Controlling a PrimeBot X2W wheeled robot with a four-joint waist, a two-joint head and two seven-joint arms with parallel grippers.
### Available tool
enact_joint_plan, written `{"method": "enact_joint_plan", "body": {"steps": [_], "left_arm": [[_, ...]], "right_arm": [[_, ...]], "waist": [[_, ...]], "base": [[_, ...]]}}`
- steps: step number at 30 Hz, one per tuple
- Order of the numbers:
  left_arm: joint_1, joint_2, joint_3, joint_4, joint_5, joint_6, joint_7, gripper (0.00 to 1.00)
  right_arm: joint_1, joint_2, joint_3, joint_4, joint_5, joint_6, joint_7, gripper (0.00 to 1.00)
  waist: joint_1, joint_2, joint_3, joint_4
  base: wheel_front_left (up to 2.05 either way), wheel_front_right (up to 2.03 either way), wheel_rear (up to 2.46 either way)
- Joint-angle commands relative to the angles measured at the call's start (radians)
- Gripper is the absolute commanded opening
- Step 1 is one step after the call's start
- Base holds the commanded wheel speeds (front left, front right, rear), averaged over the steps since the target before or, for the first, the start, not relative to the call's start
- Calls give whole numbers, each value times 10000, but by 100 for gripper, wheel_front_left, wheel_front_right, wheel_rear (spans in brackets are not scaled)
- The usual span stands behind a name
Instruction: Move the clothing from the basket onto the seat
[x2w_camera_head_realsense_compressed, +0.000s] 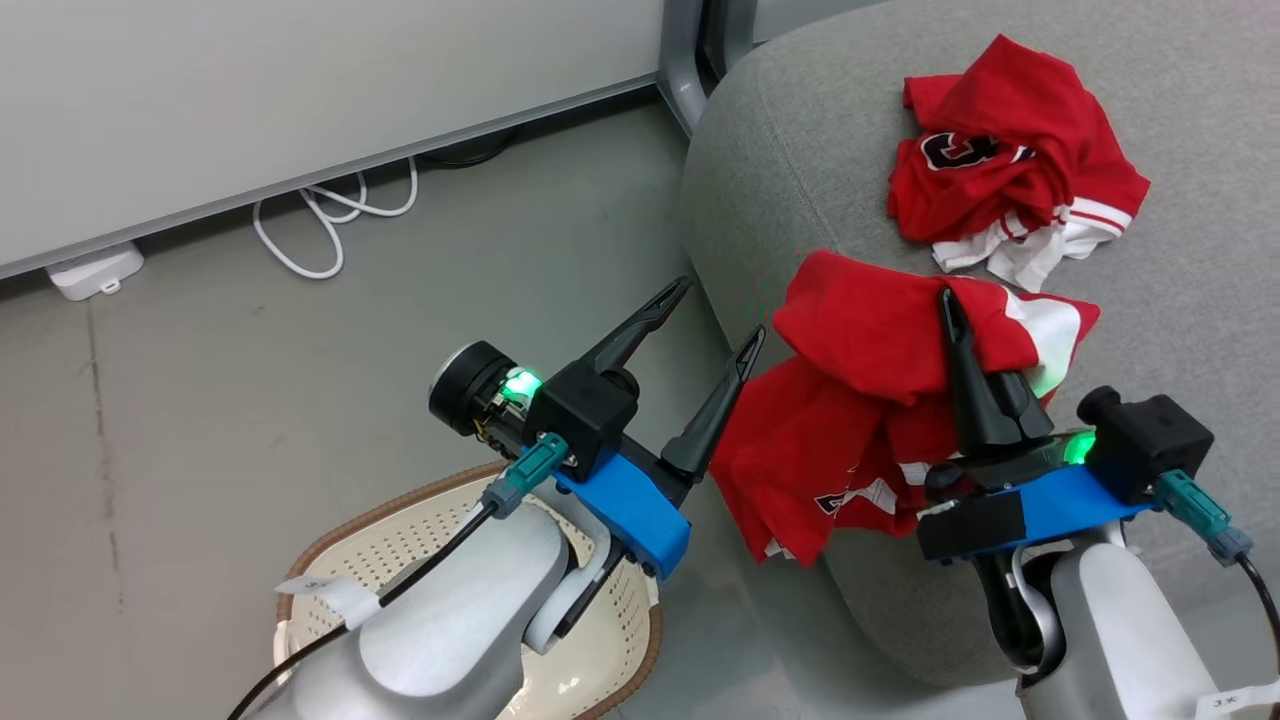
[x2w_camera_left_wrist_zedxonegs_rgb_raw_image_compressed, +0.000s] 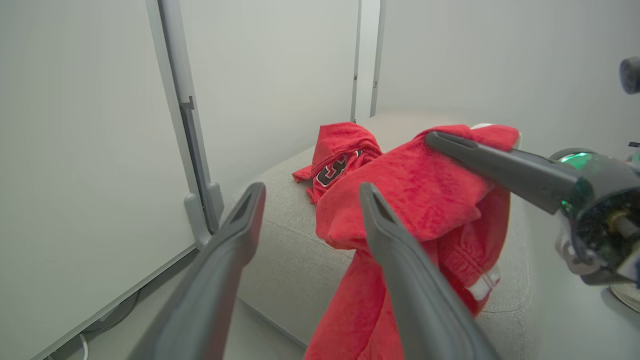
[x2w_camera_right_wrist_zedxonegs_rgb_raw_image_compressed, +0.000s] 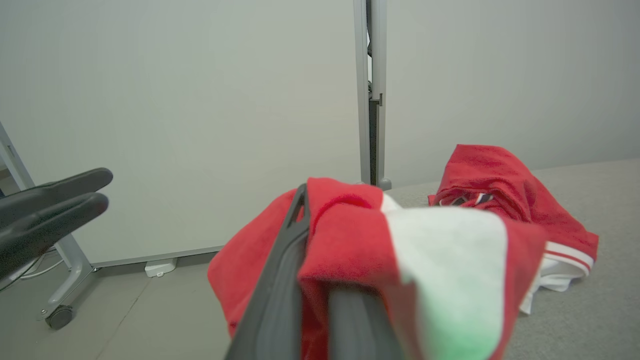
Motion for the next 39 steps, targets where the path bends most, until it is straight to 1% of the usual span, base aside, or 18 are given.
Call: {"method": "enact_joint_plan", "body": {"steps": [1,5,8,12,16,20,26,28,32,36,39], "left_arm": [[-69,2,-33,12,43,-7,-5,100],[-23,69,-80,-15,33,79,13,100],[-12,112,-81,-39,37,116,8,100],[-31,262,-81,-131,79,187,33,100],[-209,347,-105,-289,162,255,113,100],[-493,432,-127,-437,305,301,243,100],[-1010,529,-168,-649,535,337,459,100],[-1206,548,-188,-723,614,350,529,100],[-1563,543,-230,-810,781,346,619,100],[-1899,489,-294,-842,933,313,657,100],[-2093,423,-325,-828,1015,303,632,100]], "right_arm": [[115,-1,-69,-98,-71,5,-38,0],[360,-3,-400,-395,-134,5,-37,0],[341,-1,-455,-493,-168,5,-37,0],[-252,-132,-418,-689,-336,5,-37,0],[-1063,-378,-473,-939,-342,5,-36,0],[-2372,-972,-677,-1162,-360,3,-37,0],[-4438,-1946,-1750,-1342,-306,5,-36,0],[-5135,-2369,-2147,-1335,-331,4,-37,0],[-6432,-3418,-2849,-1053,-363,5,-36,0],[-7331,-4465,-3377,-454,-229,4,-34,0],[-7688,-4998,-3555,220,-53,5,-34,0]], "waist": [[-1,0,41,-145],[-1,0,49,-479],[-1,0,75,-541],[-1,0,246,-669],[-1,0,578,-658],[-1,0,1130,-514],[-1,0,2166,-218],[-1,0,2529,-116],[-1,0,3205,88],[-1,0,3764,281],[-1,0,4071,412]], "base": [[0,0,0],[0,0,0],[0,0,0],[0,0,0],[0,0,0],[0,0,0],[0,0,0],[0,0,0],[0,0,0],[0,0,0],[0,0,0]]}}
